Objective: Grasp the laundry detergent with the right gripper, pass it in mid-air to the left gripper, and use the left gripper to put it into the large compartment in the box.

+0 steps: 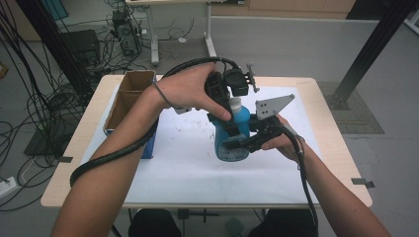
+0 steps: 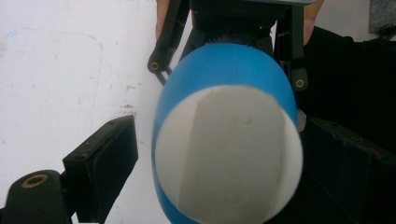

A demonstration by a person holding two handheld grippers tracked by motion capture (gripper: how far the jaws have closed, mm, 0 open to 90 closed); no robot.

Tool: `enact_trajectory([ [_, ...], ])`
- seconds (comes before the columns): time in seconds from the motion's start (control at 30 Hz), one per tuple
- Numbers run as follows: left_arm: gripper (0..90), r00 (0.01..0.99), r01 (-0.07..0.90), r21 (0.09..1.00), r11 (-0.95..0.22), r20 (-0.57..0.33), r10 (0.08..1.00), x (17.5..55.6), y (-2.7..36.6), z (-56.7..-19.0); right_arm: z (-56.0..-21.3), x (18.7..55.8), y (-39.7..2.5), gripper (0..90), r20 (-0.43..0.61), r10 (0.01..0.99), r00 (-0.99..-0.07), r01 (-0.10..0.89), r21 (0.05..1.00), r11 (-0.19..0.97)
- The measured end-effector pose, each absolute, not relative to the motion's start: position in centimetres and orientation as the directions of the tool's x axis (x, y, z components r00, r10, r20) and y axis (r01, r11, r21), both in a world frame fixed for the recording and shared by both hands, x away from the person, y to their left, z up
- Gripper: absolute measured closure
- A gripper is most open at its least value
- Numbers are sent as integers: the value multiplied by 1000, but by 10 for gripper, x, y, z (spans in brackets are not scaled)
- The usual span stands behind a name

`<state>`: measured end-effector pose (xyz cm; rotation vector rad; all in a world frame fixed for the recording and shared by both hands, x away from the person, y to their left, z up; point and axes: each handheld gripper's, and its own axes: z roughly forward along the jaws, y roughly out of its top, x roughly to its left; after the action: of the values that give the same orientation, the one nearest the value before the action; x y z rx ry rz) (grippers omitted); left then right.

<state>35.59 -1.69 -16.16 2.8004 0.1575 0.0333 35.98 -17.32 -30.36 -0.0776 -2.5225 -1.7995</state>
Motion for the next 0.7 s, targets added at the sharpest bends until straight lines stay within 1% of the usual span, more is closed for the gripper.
enact_trajectory([
  [0.7,116,994,103,328,-939,6,111,355,-21,-162,-302,358,-177,443,58,26,-998,63,946,319],
])
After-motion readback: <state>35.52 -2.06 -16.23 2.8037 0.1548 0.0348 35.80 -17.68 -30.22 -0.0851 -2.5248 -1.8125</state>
